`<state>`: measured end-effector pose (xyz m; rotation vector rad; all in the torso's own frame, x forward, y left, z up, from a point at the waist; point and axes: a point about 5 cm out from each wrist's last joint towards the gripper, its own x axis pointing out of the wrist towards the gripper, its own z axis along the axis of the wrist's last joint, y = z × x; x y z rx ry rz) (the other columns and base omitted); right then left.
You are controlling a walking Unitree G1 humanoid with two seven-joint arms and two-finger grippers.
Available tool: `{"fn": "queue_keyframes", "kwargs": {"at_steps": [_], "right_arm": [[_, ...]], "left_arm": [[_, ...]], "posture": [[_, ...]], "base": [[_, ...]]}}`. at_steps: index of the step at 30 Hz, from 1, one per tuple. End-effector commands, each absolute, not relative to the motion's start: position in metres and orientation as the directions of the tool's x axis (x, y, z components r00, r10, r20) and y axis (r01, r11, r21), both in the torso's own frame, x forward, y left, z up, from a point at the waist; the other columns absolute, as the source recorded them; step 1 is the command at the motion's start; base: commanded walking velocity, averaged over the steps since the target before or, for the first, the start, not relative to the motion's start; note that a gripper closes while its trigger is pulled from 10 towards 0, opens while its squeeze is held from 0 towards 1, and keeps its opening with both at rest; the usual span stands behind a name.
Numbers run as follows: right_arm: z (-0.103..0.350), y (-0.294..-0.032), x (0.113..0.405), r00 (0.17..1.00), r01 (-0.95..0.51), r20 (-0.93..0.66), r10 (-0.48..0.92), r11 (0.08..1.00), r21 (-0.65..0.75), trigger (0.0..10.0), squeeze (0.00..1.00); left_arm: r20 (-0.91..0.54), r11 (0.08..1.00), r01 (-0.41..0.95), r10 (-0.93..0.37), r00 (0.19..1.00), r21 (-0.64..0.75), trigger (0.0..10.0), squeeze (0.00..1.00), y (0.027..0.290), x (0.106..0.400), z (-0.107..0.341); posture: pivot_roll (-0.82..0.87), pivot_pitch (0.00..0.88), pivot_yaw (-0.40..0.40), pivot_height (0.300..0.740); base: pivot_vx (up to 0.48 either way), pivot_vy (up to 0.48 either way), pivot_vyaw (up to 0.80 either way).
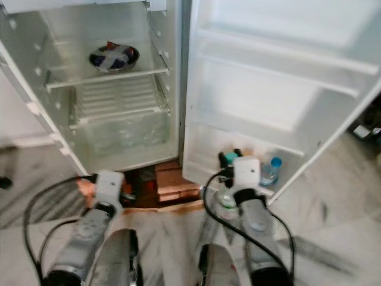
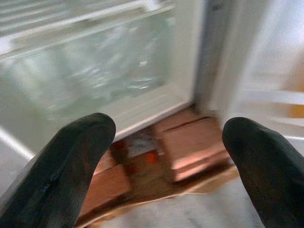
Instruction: Restocking fridge
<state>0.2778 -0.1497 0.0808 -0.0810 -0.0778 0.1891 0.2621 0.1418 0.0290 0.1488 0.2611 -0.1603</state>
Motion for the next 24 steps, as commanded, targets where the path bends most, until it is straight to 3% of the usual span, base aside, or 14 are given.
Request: {"fn": "queue_keyframes", "kwargs": {"at_steps": [1,14,17,24], "right_arm": [[0.085,-0.148,0.277,0.974,-0.198,0.089,0.206,0.976,-0.092,10.0,0.0],[0.083,-0.139,0.276,0.958,-0.274,0.076,0.278,0.96,-0.05,10.0,0.0],[0.085,-0.135,0.275,0.947,-0.3,0.085,0.311,0.946,-0.118,10.0,0.0],[0.092,-0.133,0.275,0.94,-0.313,0.121,0.319,0.947,-0.068,10.0,0.0]], "left_arm": [[-0.273,0.976,0.175,-0.136,0.952,0.125,10.0,0.0,0.141,0.262,0.029],[-0.288,0.979,0.156,-0.113,0.951,0.133,10.0,0.0,0.143,0.264,0.029],[-0.288,0.978,0.156,-0.111,0.951,0.136,10.0,0.0,0.143,0.264,0.029],[-0.288,0.977,0.158,-0.111,0.951,0.144,10.0,0.0,0.143,0.266,0.029]], "posture": [[0.08,0.091,-0.017,0.619],[0.09,0.09,-0.018,0.619],[0.09,0.088,-0.018,0.619],[0.08,0.086,-0.015,0.619]], "base": [[0.266,0.0,0.0],[0.02,0.0,0.0],[0.0,0.0,0.0],[0.0,0.0,0.58]]}}
